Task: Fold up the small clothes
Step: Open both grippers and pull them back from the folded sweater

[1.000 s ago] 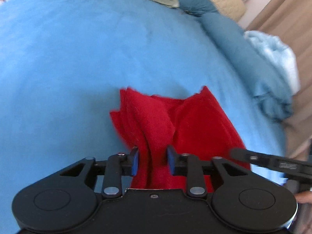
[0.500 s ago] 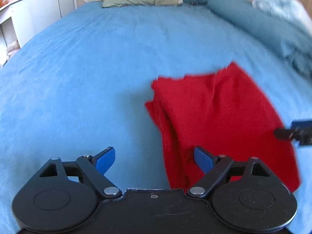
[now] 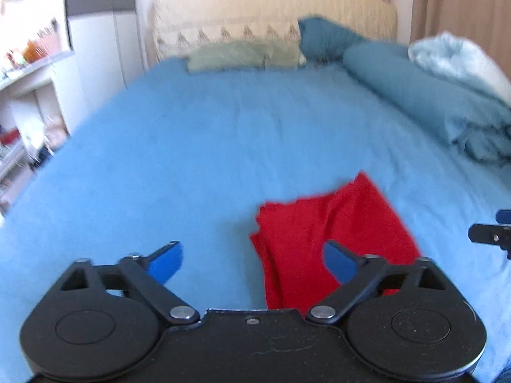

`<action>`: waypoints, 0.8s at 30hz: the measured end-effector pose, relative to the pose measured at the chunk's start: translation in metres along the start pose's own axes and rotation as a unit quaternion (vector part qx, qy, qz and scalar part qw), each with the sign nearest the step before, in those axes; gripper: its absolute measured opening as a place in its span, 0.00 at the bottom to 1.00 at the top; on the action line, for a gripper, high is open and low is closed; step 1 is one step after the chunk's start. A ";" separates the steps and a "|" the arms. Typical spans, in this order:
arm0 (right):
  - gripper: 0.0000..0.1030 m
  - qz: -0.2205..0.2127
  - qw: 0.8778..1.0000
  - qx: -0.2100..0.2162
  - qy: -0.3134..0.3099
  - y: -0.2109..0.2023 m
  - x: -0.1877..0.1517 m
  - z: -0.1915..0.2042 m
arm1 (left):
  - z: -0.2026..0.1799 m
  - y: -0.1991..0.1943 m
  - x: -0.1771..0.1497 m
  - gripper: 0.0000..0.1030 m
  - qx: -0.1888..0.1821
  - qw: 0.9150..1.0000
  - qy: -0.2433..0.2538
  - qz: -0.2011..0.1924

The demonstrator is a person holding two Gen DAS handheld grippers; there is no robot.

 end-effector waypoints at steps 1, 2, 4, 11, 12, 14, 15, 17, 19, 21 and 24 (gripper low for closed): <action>1.00 -0.009 1.000 -0.001 0.000 -0.019 0.003 0.003 | -0.002 -0.017 0.001 1.00 0.004 1.000 -0.002 -0.012; 1.00 -0.014 1.000 -0.002 0.002 -0.034 0.006 0.006 | -0.004 -0.033 0.001 1.00 0.006 1.000 -0.007 -0.023; 1.00 -0.019 1.000 -0.009 0.005 -0.066 0.009 0.014 | -0.007 -0.058 -0.001 1.00 0.008 0.999 -0.016 -0.028; 1.00 -0.019 0.999 -0.039 -0.005 -0.156 -0.004 0.047 | -0.010 -0.123 -0.033 1.00 0.023 0.998 -0.050 -0.016; 1.00 -0.012 0.999 -0.040 -0.006 -0.165 -0.009 0.051 | -0.010 -0.130 -0.039 1.00 0.021 0.998 -0.050 -0.015; 1.00 0.000 0.999 -0.042 -0.005 -0.176 -0.020 0.058 | -0.011 -0.142 -0.051 1.00 0.023 0.999 -0.042 -0.014; 1.00 0.003 0.999 -0.045 -0.004 -0.181 -0.026 0.061 | -0.012 -0.147 -0.056 1.00 0.028 0.999 -0.035 -0.014; 1.00 0.011 0.998 -0.054 -0.005 -0.187 -0.038 0.069 | -0.013 -0.157 -0.066 1.00 0.036 0.999 -0.024 -0.016; 1.00 0.021 0.998 -0.059 -0.003 -0.192 -0.051 0.075 | -0.013 -0.164 -0.074 1.00 0.039 0.999 -0.023 -0.016; 1.00 0.032 0.998 -0.059 0.004 -0.192 -0.063 0.078 | -0.014 -0.170 -0.082 1.00 0.040 0.999 -0.023 -0.015; 1.00 0.045 0.997 -0.061 0.004 -0.189 -0.082 0.085 | -0.013 -0.172 -0.095 1.00 0.030 0.999 -0.022 -0.010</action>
Point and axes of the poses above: each gripper's, at about its wrist camera, not at the fingertips, and y roughly the way its jaws point, z to its left, x to its top, the point moved 1 cm from there along y, roughly the way its jaws point, and after that the axes turned 11 degrees about -y, right-handed, at the moved point
